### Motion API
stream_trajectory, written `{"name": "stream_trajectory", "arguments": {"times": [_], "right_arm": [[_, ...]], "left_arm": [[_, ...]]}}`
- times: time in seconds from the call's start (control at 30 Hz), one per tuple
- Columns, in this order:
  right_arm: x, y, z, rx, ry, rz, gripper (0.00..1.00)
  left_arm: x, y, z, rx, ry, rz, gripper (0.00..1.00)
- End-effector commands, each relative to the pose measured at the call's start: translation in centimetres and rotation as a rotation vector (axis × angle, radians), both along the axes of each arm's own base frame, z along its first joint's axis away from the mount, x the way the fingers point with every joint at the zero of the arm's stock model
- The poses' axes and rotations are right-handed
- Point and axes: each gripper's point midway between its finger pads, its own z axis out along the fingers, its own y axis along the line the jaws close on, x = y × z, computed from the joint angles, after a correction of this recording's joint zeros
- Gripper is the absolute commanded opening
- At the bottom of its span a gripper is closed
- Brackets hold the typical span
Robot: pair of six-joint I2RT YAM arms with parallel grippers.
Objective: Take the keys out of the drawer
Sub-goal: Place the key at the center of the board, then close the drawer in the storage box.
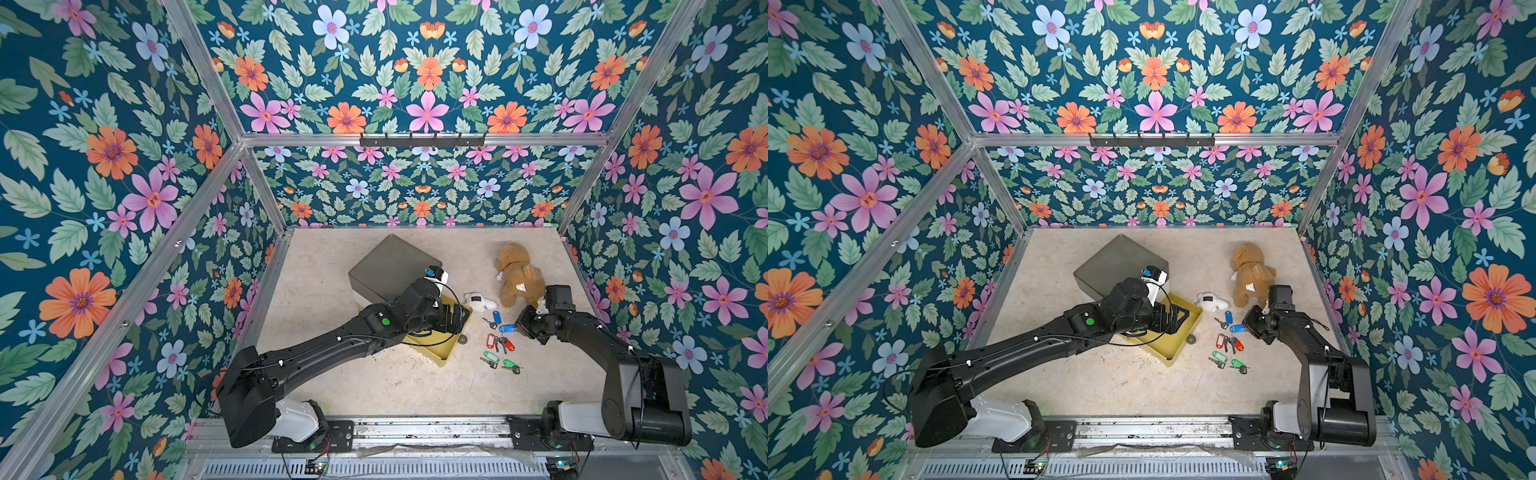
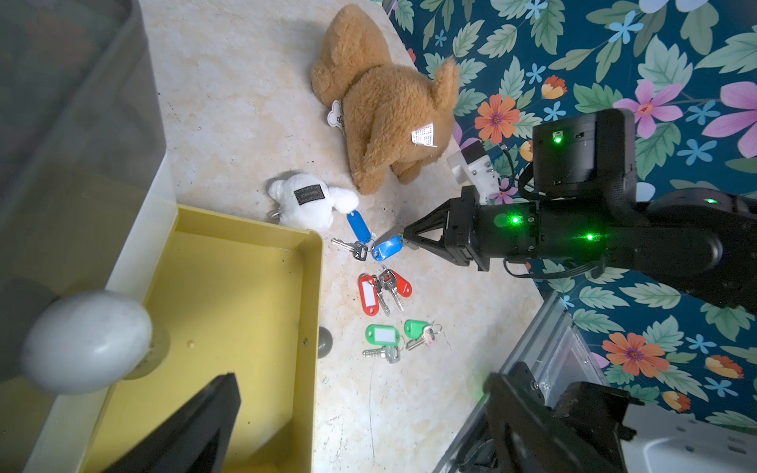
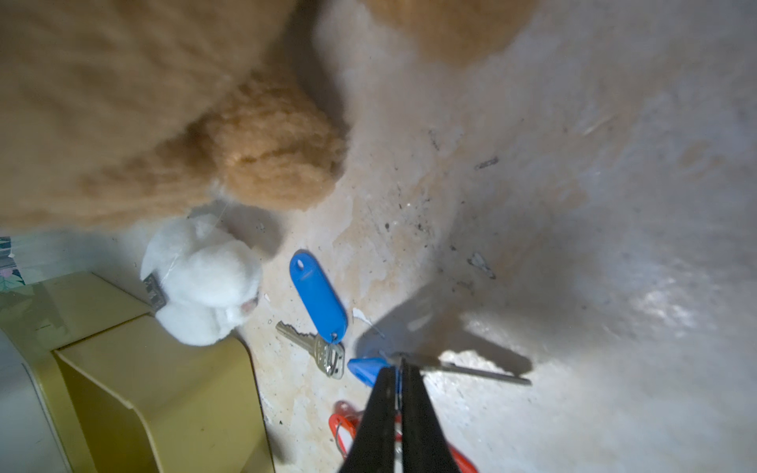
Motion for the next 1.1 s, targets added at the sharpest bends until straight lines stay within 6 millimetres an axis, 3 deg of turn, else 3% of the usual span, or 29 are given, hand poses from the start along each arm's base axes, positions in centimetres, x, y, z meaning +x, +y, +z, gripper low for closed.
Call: {"name": "stream_trajectory", "arguments": {"times": [0.0, 0.27, 0.47, 0.63, 0.87, 1.07], "right_arm": [[0.0, 0.1, 0.1, 0.0, -0.006, 0.012, 0.17], [0.2, 0.2, 1.2, 0.006, -0.03, 0.016, 0.31], [0.7, 1.2, 4.4, 0.056, -0.117, 0.046, 0.33], [1.0, 3.8, 7.3, 0.094, -0.181, 0.126, 0.36], [0.9, 7.6, 10.0, 0.189, -0.222, 0.212, 0.39], [-0.3, 9.4, 9.6, 0.226, -0.193, 0.256, 0.41]], "left_arm": [[0.2, 0.0, 0.1, 0.005, -0.014, 0.001, 0.99], [0.3, 0.2, 0.4, 0.001, -0.021, 0.01, 0.99], [0.6, 0.6, 1.9, -0.023, -0.054, 0.032, 1.0], [1.0, 1.2, 4.5, -0.058, -0.108, 0.066, 0.99], [1.8, 4.4, 7.5, -0.041, -0.196, 0.173, 0.99], [2.9, 8.5, 9.0, 0.036, -0.234, 0.308, 0.99]]}}
